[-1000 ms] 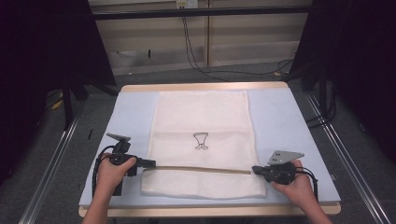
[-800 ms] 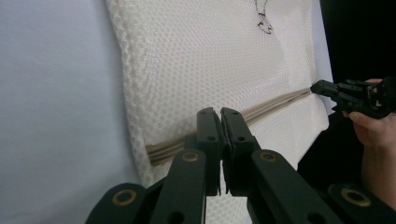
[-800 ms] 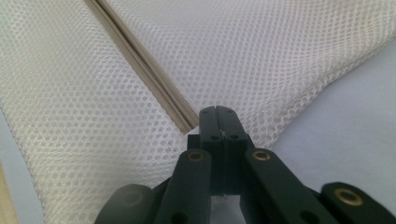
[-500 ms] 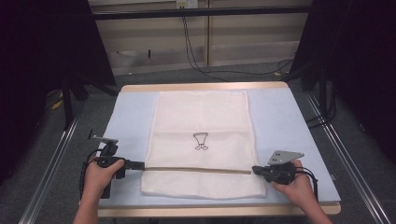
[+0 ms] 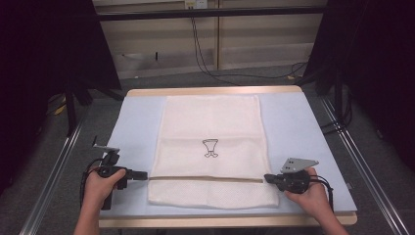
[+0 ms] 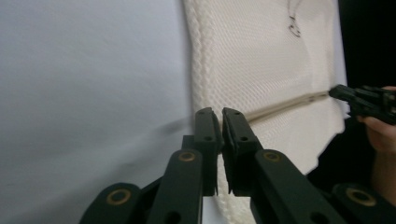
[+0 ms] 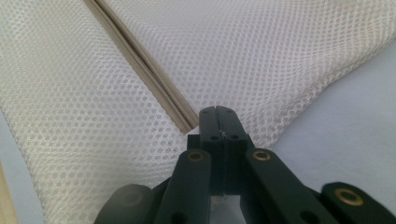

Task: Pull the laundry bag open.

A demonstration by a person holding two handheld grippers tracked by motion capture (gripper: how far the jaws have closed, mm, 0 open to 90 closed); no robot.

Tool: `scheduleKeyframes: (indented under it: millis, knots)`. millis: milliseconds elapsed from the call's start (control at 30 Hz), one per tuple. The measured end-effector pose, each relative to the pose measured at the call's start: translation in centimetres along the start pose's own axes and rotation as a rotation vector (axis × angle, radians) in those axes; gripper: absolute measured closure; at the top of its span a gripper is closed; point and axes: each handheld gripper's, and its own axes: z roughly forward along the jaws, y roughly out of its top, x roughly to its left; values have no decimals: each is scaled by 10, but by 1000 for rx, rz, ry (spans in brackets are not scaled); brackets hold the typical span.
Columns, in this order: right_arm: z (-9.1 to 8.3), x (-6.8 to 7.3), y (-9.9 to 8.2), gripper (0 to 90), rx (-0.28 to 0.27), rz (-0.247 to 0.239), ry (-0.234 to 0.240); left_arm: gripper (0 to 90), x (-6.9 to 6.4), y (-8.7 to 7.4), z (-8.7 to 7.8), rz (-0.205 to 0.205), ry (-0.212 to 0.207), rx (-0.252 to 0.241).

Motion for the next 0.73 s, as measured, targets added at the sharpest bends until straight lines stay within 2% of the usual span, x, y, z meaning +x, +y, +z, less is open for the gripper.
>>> scheduleKeyframes:
  millis: [33,67,133,167,200,267,300,333,367,433,467,500,567,633,667,733]
  knots:
    - [0,-1,0,899,0,4,6,837,-1,0,-3,0,-20,-4]
    - [-1,-1,0,877,1,5,8,827,-2,0,-6,5,-18,-26]
    - [-4,-2,3,786,-9,5,16,738,-4,0,-8,19,2,-67]
    - [-8,-2,4,766,-25,10,13,697,-4,0,-9,45,20,-84]
    - [-11,-3,5,751,-47,7,6,670,-5,1,-10,49,36,-108]
    - [-20,-8,7,642,-93,26,-46,632,-5,3,-10,85,61,-160]
    - [-24,-12,7,566,-110,47,-78,564,-5,3,-10,128,98,-202]
    - [-27,-16,7,511,-121,70,-111,487,-5,4,-9,148,145,-252]
    - [-29,-20,6,432,-116,96,-150,452,-6,5,-8,153,183,-262]
    - [-29,-28,1,319,-85,119,-233,421,-5,6,-5,180,268,-280]
    - [-28,-31,-2,277,-72,129,-261,371,-4,6,-3,210,311,-308]
    - [-27,-34,-5,233,-62,147,-284,317,-3,7,-1,258,352,-326]
    - [-25,-39,-8,180,-39,173,-314,261,-1,8,0,317,419,-350]
    - [-25,-43,-10,164,-37,183,-324,215,0,9,1,348,449,-363]
    - [-25,-44,-10,153,-34,183,-327,195,1,9,2,373,483,-383]
    - [-24,-48,-12,136,-7,192,-337,167,3,10,4,408,528,-384]
